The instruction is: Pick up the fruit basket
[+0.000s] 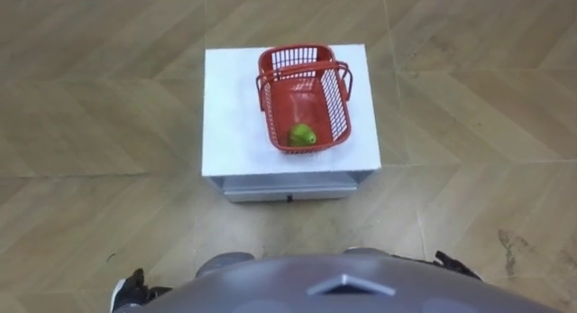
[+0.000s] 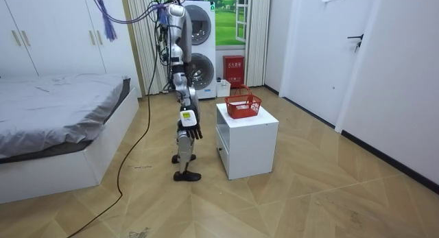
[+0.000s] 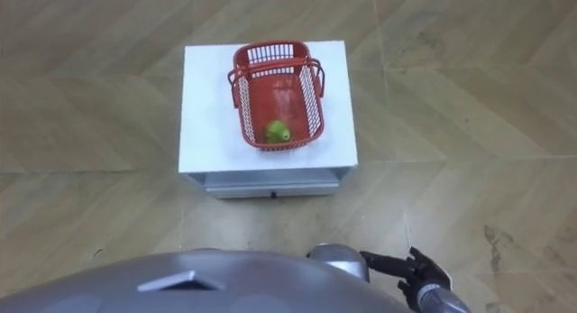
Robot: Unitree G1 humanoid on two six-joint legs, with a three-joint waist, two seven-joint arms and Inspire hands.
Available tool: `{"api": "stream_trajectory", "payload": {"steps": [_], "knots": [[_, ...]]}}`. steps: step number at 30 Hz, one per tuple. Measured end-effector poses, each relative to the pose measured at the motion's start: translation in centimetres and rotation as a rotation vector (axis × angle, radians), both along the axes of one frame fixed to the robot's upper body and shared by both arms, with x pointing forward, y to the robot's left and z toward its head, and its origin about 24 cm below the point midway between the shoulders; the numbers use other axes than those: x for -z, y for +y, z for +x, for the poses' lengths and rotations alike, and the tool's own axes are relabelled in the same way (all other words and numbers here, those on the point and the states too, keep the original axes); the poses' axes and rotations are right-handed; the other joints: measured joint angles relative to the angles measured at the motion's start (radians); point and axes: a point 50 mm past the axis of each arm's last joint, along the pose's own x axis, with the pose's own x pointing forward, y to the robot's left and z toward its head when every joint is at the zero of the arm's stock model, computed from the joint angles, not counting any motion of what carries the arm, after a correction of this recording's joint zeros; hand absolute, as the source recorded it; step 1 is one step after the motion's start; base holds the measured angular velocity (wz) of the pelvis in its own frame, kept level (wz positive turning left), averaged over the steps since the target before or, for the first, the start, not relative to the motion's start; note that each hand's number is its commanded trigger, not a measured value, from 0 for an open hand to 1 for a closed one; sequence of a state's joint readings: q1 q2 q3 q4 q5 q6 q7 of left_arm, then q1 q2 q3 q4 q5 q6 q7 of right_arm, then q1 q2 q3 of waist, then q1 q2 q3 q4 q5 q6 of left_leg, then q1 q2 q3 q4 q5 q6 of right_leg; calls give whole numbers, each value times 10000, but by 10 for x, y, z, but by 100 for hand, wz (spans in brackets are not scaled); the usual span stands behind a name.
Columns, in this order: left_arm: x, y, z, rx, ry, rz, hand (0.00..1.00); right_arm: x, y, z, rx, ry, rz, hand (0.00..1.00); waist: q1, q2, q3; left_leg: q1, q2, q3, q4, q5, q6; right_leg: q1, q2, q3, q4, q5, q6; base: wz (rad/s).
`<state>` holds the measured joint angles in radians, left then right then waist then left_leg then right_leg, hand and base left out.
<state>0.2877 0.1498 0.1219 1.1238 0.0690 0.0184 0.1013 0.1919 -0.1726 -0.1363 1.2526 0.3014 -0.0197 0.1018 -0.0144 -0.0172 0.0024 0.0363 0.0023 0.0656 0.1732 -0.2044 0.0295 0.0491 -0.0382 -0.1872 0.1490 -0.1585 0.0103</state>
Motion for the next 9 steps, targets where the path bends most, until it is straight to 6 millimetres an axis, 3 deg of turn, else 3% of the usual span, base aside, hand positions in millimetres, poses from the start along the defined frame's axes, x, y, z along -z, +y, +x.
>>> {"api": "stream_trajectory", "payload": {"steps": [9], "knots": [[3, -10, -8, 511, 839, -412, 0, 2, 4, -1, -825, 647, -141, 0, 251, -5, -1, 68, -24, -219, 92, -91, -10, 256, -22, -216, -114, -117, 22, 7]]}}
